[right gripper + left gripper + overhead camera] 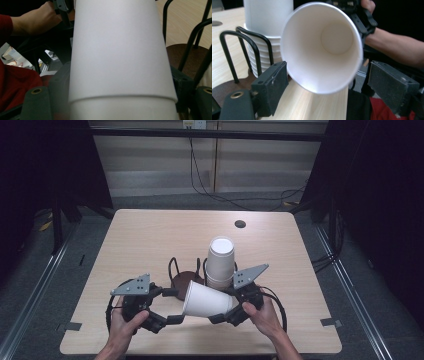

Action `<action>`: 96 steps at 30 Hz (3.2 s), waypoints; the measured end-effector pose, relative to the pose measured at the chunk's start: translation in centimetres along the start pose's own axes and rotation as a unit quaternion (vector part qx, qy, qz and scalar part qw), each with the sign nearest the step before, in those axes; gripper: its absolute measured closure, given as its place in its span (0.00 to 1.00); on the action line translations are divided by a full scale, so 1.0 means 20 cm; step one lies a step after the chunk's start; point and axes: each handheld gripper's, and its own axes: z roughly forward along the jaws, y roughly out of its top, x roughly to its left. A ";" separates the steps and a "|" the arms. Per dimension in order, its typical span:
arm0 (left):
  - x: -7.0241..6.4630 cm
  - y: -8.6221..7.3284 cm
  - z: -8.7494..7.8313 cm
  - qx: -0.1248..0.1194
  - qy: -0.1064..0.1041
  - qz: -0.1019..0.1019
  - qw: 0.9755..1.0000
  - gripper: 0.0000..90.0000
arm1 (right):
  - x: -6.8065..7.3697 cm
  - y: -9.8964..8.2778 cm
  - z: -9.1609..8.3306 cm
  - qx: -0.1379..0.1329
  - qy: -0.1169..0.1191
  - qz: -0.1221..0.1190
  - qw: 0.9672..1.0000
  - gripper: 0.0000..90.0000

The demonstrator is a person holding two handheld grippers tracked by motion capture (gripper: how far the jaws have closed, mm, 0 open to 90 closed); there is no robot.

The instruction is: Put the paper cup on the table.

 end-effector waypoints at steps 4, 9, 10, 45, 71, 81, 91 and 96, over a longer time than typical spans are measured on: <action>0.00 -0.01 0.01 -0.011 0.001 -0.001 1.000 0.17 | 0.02 0.01 0.01 -0.004 0.005 -0.008 1.000 0.27; 0.01 -0.02 0.02 -0.021 0.007 -0.008 1.000 0.14 | 0.02 0.01 0.03 0.000 0.006 -0.014 1.000 0.27; 0.01 -0.02 0.03 -0.013 0.008 -0.009 1.000 0.14 | 0.02 0.02 0.03 0.001 0.007 -0.014 1.000 0.27; 0.00 -0.01 0.12 -0.014 -0.010 -0.006 1.000 0.08 | 0.04 0.02 0.10 0.005 0.020 -0.018 1.000 0.27; 0.02 0.02 0.03 -0.005 0.010 -0.014 1.000 0.17 | 0.04 0.01 0.08 -0.021 -0.048 0.006 0.999 0.16; 0.04 0.01 0.00 -0.002 0.024 -0.025 0.999 0.16 | 0.05 0.01 0.03 -0.033 -0.082 0.012 0.996 0.16; 0.06 0.00 -0.02 0.023 0.042 -0.040 0.998 0.16 | 0.06 -0.02 -0.05 -0.048 -0.120 0.031 0.991 0.16; 0.06 0.00 -0.04 0.026 0.042 -0.040 0.998 0.16 | 0.08 -0.06 -0.10 -0.047 -0.144 0.038 0.988 0.16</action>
